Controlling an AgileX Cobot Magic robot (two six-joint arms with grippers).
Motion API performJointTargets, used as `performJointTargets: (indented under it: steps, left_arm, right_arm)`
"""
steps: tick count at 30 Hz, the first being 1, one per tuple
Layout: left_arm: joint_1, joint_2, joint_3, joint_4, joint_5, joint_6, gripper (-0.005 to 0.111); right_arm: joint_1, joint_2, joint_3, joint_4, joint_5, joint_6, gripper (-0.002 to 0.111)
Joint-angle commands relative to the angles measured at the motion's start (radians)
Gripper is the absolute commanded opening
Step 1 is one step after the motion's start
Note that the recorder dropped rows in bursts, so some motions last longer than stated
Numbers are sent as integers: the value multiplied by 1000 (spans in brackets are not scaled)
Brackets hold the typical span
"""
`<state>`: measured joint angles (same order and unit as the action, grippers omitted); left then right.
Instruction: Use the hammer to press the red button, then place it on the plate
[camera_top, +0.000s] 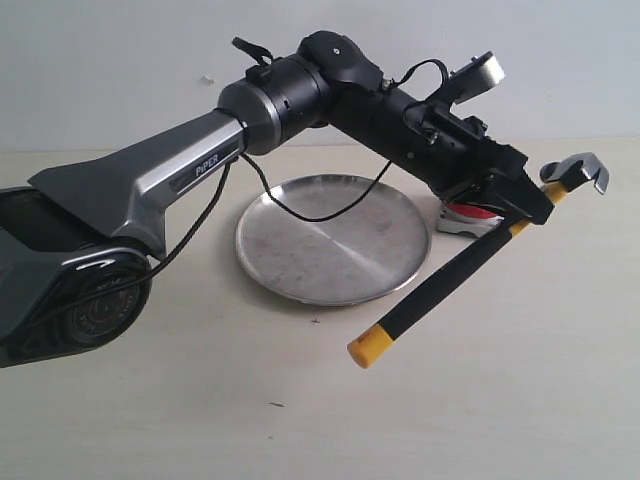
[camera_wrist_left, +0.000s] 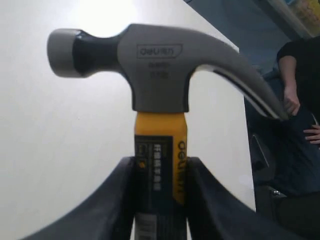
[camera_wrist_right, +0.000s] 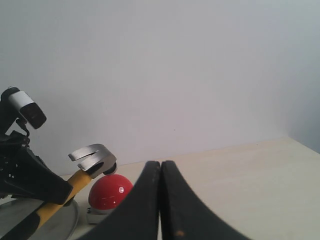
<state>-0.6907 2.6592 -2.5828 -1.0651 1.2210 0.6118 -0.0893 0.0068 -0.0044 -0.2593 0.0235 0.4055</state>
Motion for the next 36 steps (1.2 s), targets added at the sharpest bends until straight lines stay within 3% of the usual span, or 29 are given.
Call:
performJointTargets:
  steps: [1, 12, 18, 28, 36]
  left_arm:
    - [-12, -32, -40, -10, 0, -50, 0]
    - [-46, -32, -85, 98, 0, -164, 0]
    - [-55, -32, -85, -25, 0, -148, 0]
    - [-65, -35, -85, -20, -15, -136, 0]
    - [-62, -32, -160, 115, -60, -189, 0]
  right_arm:
    - [-5, -7, 4, -5, -6, -9, 0]
    - [-5, -7, 4, -3, -6, -9, 0]
    - [-5, -7, 4, -3, -6, -9, 0]
    - [-5, -7, 4, -5, -6, -9, 0]
    - [-5, -7, 4, -5, -6, -9, 0]
